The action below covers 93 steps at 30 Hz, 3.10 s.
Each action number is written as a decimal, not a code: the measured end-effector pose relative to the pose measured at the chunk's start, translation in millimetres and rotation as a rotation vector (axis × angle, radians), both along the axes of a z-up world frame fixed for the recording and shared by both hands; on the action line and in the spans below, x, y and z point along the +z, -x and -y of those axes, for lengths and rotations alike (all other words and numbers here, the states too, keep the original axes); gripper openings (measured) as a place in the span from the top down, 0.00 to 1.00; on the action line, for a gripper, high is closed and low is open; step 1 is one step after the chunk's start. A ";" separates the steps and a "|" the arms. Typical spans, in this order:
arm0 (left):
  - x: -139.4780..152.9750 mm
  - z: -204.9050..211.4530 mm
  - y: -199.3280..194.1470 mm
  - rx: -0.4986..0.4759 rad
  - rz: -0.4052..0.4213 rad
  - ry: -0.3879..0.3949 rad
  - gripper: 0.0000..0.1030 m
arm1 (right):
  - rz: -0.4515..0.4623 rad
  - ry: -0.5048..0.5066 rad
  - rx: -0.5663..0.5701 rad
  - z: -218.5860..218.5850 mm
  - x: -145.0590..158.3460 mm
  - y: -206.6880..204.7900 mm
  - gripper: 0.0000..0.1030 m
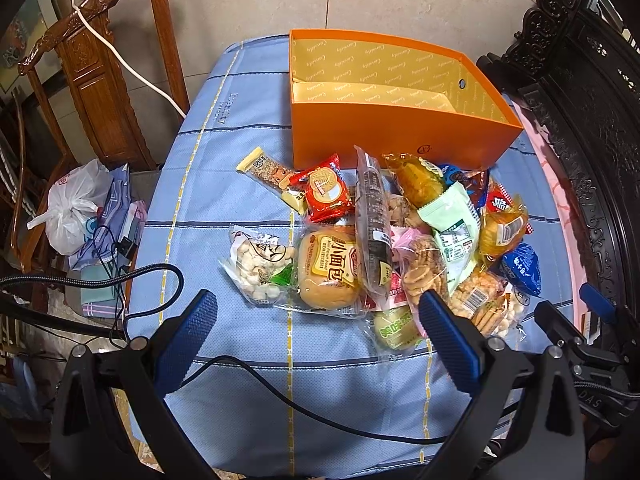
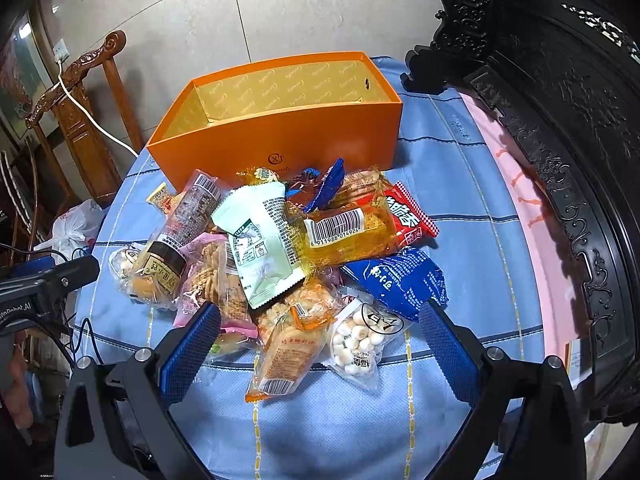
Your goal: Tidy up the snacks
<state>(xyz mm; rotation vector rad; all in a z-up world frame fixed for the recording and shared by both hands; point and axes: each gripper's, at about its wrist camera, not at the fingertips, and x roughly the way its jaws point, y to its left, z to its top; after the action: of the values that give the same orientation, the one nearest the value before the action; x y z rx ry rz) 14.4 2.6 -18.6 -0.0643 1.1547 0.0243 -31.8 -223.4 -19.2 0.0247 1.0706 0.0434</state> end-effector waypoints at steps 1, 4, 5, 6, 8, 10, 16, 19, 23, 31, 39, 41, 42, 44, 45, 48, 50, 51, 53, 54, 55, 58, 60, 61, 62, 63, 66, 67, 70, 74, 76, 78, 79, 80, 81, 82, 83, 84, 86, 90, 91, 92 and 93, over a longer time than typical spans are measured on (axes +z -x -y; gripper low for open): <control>-0.3 -0.1 -0.3 0.000 -0.001 0.001 0.04 | -0.001 0.001 0.001 -0.1 0.2 -0.2 0.03; -1.4 -1.1 -2.1 0.001 -0.003 0.002 0.04 | -0.004 0.001 0.001 -0.6 -0.5 -1.5 0.03; -1.6 -1.2 -2.4 0.001 -0.004 0.002 0.04 | -0.005 0.001 0.002 -1.1 -0.6 -1.6 0.03; -1.6 -1.2 -2.4 0.001 -0.004 0.002 0.04 | -0.005 0.001 0.003 -1.3 -0.5 -2.2 0.03; -1.7 -1.6 -2.5 0.001 -0.005 0.002 0.04 | -0.005 0.001 0.004 -1.7 -1.0 -3.0 0.03; -2.0 -2.3 -3.0 0.003 -0.005 0.002 0.04 | -0.007 0.001 0.005 -2.3 -1.1 -3.8 0.03; -3.2 -3.3 -4.7 0.002 -0.009 0.001 0.04 | -0.008 0.001 0.005 -2.6 -1.8 -4.5 0.03; -4.1 -3.7 -5.0 0.004 -0.014 0.005 0.04 | -0.011 0.001 0.005 -2.6 -2.1 -4.9 0.03; -10.2 -10.3 -6.9 0.017 -0.033 0.058 0.04 | -0.010 0.001 0.005 -2.8 -3.4 -5.4 0.03; -28.5 -9.7 -20.5 -0.021 -0.057 0.093 0.04 | 0.015 -0.051 0.051 4.3 -6.6 -3.2 0.03; -48.8 10.6 -69.3 -0.049 -0.073 0.121 0.05 | 0.003 -0.124 0.085 18.4 -13.8 -7.2 0.03; -57.9 20.4 -88.4 -0.059 -0.080 0.097 0.05 | 0.008 -0.111 0.111 18.9 -12.7 -8.8 0.03; -65.9 26.6 -98.5 -0.062 -0.100 0.073 0.05 | 0.006 -0.111 0.121 20.2 -12.6 -9.5 0.03; -76.5 32.2 -110.1 -0.069 -0.121 0.057 0.07 | -0.001 -0.106 0.125 24.7 -13.7 -11.6 0.03; -84.6 35.0 -116.6 -0.067 -0.144 0.055 0.10 | -0.006 -0.107 0.125 27.7 -14.3 -12.8 0.03; -101.1 38.1 -126.8 -0.060 -0.202 0.044 0.37 | -0.034 -0.127 0.106 41.5 -21.3 -20.0 0.03; -108.0 39.8 -130.8 -0.056 -0.218 0.022 0.44 | -0.051 -0.135 0.085 48.3 -26.6 -25.7 0.03; -108.1 40.1 -131.1 -0.052 -0.210 0.028 0.48 | -0.066 -0.138 0.073 53.0 -32.1 -31.0 0.03; -107.6 37.2 -130.9 -0.041 -0.211 0.125 0.75 | -0.095 -0.131 0.045 60.9 -44.9 -41.2 0.14; -105.0 33.2 -129.3 -0.015 -0.201 0.160 0.75 | -0.115 -0.136 0.032 64.7 -51.0 -47.2 0.20; -103.0 31.7 -127.3 -0.015 -0.187 0.175 0.76 | -0.130 -0.154 0.025 67.0 -55.5 -52.5 0.36; -96.6 25.3 -116.3 -0.035 -0.167 0.239 0.76 | -0.169 -0.213 0.014 68.6 -65.5 -71.1 0.49; -93.4 19.1 -108.1 -0.031 -0.155 0.273 0.76 | -0.150 -0.204 0.028 63.8 -65.8 -81.6 0.47; -93.6 16.2 -107.0 -0.029 -0.158 0.282 0.76 | -0.144 -0.163 0.053 57.5 -67.8 -88.3 0.38; -94.4 13.6 -105.8 -0.025 -0.157 0.298 0.76 | -0.157 -0.119 0.074 51.7 -72.4 -94.5 0.28; -94.1 11.1 -105.1 -0.018 -0.151 0.318 0.76 | -0.158 -0.098 0.083 49.1 -74.5 -98.2 0.23; -91.2 9.6 -103.7 -0.016 -0.151 0.329 0.76 | -0.148 -0.078 0.096 50.4 -79.1 -111.2 0.10; -91.9 10.4 -103.6 -0.017 -0.153 0.333 0.76 | -0.159 -0.090 0.108 50.8 -77.6 -114.8 0.11; -89.5 6.0 -98.7 -0.019 -0.147 0.340 0.75 | -0.130 -0.136 0.147 54.1 -62.4 -112.0 0.10; -89.0 -4.6 -95.6 -0.018 -0.145 0.348 0.75 | -0.134 -0.101 0.257 38.3 -60.4 -105.4 0.10; -88.9 -3.6 -96.2 -0.024 -0.151 0.349 0.75 | -0.125 -0.052 0.272 30.0 -67.6 -107.5 0.10; -88.5 -0.7 -96.9 -0.025 -0.151 0.345 0.75 | -0.154 -0.041 0.293 23.8 -82.7 -114.4 0.10; -88.6 0.3 -97.6 -0.027 -0.152 0.343 0.75 | -0.164 -0.022 0.294 20.6 -90.4 -118.5 0.08; -88.8 1.5 -97.9 -0.029 -0.153 0.342 0.75 | -0.167 -0.026 0.292 19.9 -93.9 -120.4 0.06; -89.1 2.6 -98.3 -0.031 -0.154 0.343 0.75 | -0.171 -0.043 0.288 22.3 -97.6 -124.0 0.06; -88.8 3.2 -98.0 -0.031 -0.152 0.343 0.75 | -0.180 -0.072 0.275 27.5 -99.8 -127.5 0.10; -88.9 3.2 -97.8 -0.032 -0.150 0.343 0.75 | -0.184 -0.079 0.263 30.1 -99.2 -128.7 0.23; -88.8 3.3 -97.4 -0.034 -0.148 0.347 0.75 | -0.187 -0.086 0.261 33.2 -97.4 -128.8 0.25; -86.8 2.5 -95.8 -0.035 -0.139 0.360 0.75 | -0.176 -0.068 0.251 38.6 -89.6 -127.3 0.29; -69.0 -1.9 -89.7 -0.054 -0.086 0.387 0.75 | -0.114 -0.162 0.195 55.8 -58.9 -116.2 0.29; -60.3 -2.0 -87.5 -0.067 -0.063 0.393 0.75 | -0.095 -0.187 0.186 59.1 -49.7 -112.6 0.29; -54.2 -3.2 -85.9 -0.074 -0.049 0.397 0.75 | -0.081 -0.206 0.188 60.8 -41.2 -108.8 0.29; -48.1 -3.5 -84.4 -0.079 -0.035 0.399 0.75 | -0.069 -0.213 0.193 61.6 -35.3 -104.9 0.29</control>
<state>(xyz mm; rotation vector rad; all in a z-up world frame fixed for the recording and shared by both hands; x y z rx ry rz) 98.8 6.1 -66.7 -0.3729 1.1826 -0.2763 73.1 -285.0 -54.6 0.1157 1.1306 0.3329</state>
